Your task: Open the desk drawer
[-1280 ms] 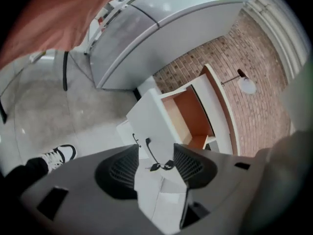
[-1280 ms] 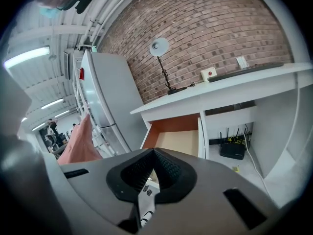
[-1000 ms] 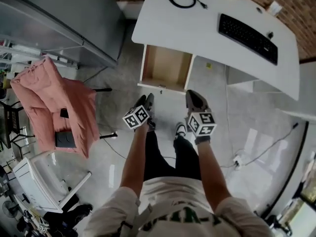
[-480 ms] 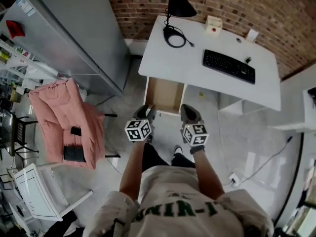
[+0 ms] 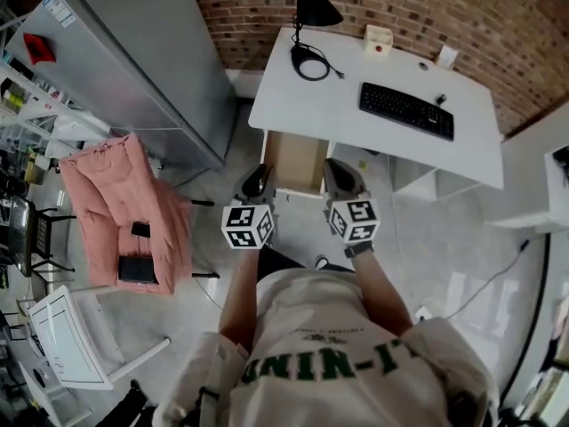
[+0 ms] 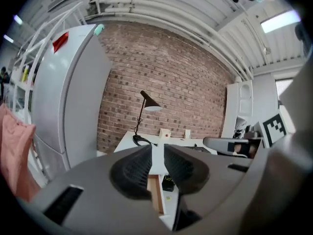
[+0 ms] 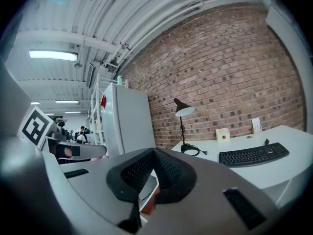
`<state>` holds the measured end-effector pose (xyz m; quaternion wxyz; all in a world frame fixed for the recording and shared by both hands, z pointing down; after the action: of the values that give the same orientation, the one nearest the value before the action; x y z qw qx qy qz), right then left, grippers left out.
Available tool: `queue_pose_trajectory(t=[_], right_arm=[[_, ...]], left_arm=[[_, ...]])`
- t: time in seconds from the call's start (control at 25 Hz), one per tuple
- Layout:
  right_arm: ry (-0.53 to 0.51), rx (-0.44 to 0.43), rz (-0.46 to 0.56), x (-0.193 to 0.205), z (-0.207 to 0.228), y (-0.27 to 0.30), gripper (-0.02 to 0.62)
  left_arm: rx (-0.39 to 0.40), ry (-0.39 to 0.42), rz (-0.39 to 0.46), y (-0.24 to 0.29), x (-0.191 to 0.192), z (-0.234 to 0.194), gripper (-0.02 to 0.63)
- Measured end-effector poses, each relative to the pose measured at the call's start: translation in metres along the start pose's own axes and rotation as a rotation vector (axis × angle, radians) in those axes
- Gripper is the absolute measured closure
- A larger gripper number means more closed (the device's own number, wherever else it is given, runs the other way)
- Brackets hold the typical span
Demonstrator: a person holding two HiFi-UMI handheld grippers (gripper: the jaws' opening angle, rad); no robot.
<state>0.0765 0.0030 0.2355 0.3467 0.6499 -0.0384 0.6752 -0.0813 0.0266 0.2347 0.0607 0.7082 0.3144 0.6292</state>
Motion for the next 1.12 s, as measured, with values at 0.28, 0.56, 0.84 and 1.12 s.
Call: queue_pose_trajectory(t=[0.28, 0.56, 0.84, 1.12], right_arm=[[-0.002, 0.021, 0.076, -0.03, 0.003, -0.018, 0.594], [-0.04, 0.055, 0.065, -0.027, 0.007, -0.026, 0.594], [-0.054, 0.056, 0.056, -0.03, 0.011, -0.029, 0.594], [-0.052, 0.077, 0.049, -0.032, 0.016, -0.018, 0.594]], left_arm=[[-0.056, 0.059, 0.056, -0.02, -0.022, 0.007, 0.601], [-0.048, 0.057, 0.095, -0.029, -0.031, 0.018, 0.604], [-0.056, 0.092, 0.114, -0.023, -0.043, 0.033, 0.604], [-0.071, 0.126, 0.1, -0.014, -0.048, 0.029, 0.606]])
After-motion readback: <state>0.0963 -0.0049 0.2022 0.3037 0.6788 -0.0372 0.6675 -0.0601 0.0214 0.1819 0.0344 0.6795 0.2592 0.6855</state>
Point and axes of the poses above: the fingertips, and each gripper's own axes: y forward along the fingers, z to its right, x out of its underside, the point moved 1 cm from there along -y, backward along the fingers, and after that the axes turned 14 degrees about -z, right-handed, at the moved point
